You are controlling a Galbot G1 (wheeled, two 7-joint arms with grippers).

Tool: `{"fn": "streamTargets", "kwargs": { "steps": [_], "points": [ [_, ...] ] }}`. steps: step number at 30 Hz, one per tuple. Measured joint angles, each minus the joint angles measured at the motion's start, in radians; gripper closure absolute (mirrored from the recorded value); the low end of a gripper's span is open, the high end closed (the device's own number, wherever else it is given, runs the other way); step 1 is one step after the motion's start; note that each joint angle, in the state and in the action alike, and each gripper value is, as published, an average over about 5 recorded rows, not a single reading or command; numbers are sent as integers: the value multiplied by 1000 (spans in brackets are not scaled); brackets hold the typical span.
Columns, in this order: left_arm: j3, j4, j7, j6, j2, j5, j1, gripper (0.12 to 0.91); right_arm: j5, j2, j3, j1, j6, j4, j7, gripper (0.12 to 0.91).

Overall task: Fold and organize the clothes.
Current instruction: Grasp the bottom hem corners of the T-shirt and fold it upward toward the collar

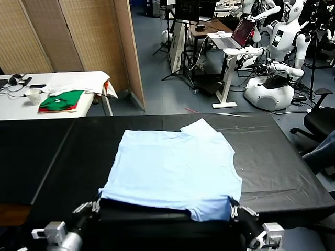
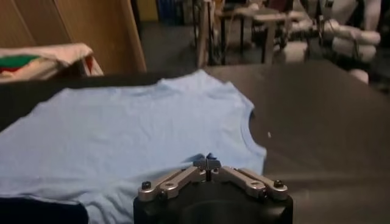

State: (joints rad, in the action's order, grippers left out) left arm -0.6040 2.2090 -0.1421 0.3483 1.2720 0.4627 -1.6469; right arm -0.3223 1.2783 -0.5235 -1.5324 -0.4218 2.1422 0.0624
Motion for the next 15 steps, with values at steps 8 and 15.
{"fn": "streamTargets", "kwargs": {
  "steps": [8, 15],
  "points": [
    [36, -124, 4, -19, -8, -23, 142, 884, 2, -71, 71, 155, 15, -119, 13, 885],
    [45, -193, 9, -24, -20, -38, 187, 884, 29, -99, 121, 236, 41, -201, 4, 885]
  ]
}}
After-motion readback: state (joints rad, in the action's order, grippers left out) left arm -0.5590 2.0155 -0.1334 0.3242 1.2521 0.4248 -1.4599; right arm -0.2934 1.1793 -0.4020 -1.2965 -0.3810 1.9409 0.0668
